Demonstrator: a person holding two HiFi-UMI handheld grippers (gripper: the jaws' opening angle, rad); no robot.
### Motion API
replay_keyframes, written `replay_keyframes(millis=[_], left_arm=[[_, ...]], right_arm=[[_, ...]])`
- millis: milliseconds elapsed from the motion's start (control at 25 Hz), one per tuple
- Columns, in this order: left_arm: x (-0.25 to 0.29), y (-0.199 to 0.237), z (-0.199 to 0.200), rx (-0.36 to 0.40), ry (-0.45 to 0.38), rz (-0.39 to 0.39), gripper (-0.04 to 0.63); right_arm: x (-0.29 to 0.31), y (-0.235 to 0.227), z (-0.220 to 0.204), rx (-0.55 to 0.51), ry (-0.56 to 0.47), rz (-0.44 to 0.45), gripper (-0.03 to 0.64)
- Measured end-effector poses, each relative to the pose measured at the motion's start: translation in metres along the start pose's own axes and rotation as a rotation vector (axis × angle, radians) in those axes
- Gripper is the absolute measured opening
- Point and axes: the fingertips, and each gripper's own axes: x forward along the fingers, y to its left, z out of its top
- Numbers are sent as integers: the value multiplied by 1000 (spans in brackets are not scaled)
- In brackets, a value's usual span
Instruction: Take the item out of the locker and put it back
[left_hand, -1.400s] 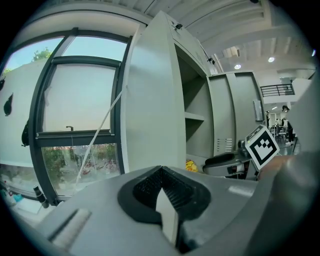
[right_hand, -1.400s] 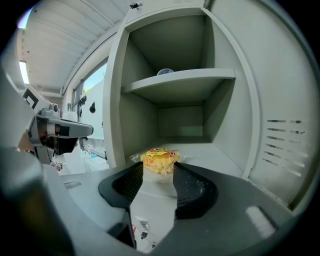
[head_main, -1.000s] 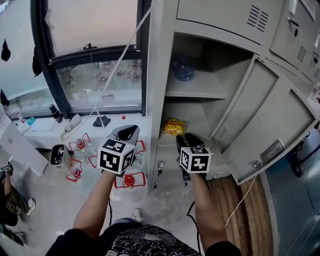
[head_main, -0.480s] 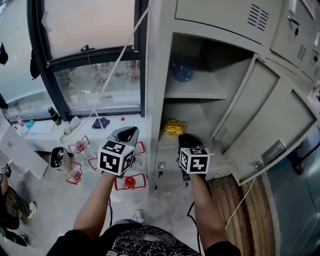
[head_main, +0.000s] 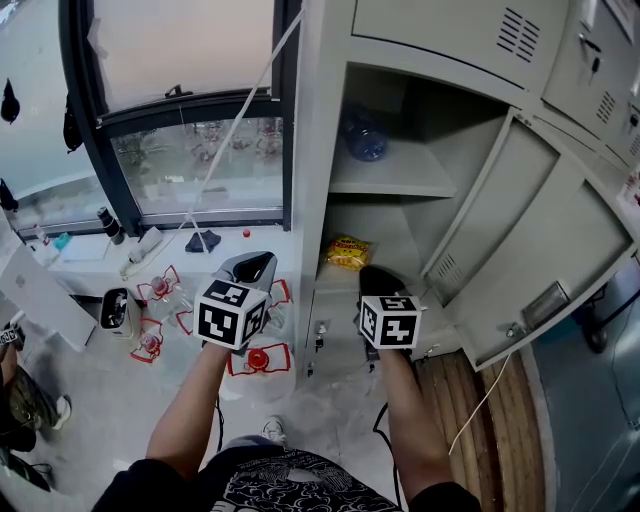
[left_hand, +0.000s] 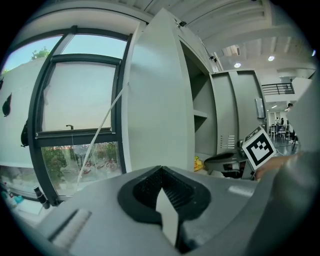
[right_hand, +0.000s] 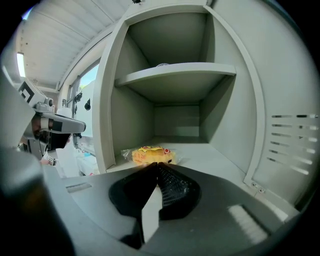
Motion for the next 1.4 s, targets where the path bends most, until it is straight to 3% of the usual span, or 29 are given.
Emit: replay_keyframes(millis=[1400], left_arm=[[-66,-78,-14,-79,-33,88,0]], right_arm=[[-110,3,21,-49,-102,96,23]])
